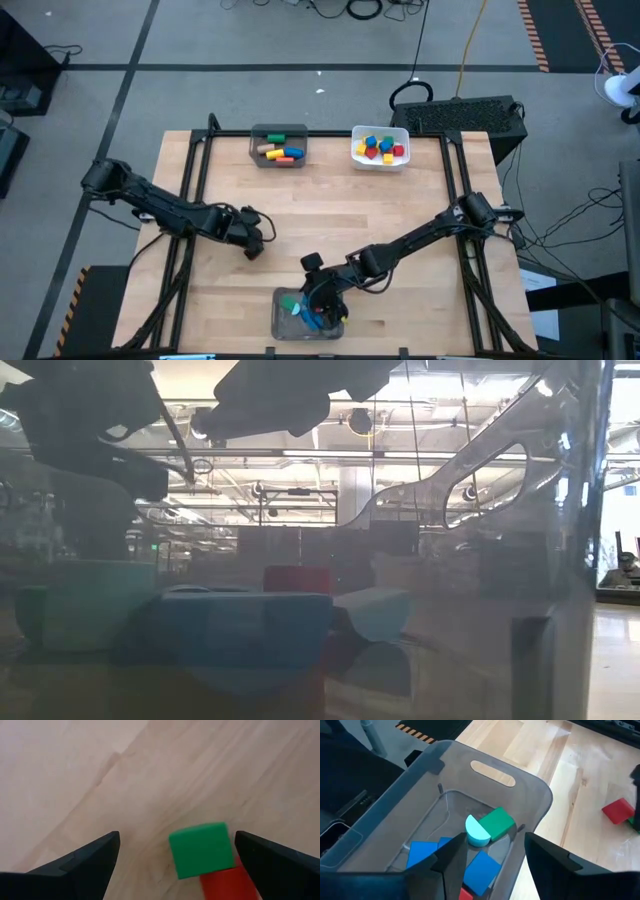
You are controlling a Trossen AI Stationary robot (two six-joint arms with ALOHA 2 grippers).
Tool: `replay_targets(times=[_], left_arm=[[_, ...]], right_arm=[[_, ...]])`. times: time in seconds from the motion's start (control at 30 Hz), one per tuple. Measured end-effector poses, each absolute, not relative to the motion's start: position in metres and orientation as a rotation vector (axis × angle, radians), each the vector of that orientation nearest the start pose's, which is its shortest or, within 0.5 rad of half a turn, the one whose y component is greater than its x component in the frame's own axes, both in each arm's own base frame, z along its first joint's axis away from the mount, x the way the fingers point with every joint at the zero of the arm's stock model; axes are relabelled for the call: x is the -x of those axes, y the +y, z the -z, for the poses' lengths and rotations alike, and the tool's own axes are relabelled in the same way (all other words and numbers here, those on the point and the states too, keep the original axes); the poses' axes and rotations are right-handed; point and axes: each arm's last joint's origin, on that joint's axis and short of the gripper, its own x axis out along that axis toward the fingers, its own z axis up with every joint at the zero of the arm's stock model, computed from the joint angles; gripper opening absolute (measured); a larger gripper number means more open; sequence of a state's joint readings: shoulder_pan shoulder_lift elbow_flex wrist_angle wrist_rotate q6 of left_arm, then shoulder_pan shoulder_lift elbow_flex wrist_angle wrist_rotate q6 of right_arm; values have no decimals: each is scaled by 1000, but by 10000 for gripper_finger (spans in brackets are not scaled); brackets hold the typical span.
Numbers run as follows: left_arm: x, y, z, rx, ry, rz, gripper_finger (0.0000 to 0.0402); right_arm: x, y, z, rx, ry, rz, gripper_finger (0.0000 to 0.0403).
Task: Sort blocks by size
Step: Put the green half circle block into the bottom black bin
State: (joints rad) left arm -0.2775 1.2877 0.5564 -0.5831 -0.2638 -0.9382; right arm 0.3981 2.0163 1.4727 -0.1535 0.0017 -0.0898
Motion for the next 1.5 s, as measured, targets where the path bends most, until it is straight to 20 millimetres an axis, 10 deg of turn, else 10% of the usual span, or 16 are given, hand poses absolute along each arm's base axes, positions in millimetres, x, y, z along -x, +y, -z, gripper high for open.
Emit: replay_targets(times=[0.43,0.87,1.5], left_arm=[[-191,-48,-132,425,1202,-590,377],[-198,-51,-132,413,1192,-466,177],[-244,-70,-194,310,946,12,179]], right_arm=[[-413,174,-204,225,671,-411,185],[-413,174,-204,229,670,-411,185],[-416,163,-207,627,634,-40,194]])
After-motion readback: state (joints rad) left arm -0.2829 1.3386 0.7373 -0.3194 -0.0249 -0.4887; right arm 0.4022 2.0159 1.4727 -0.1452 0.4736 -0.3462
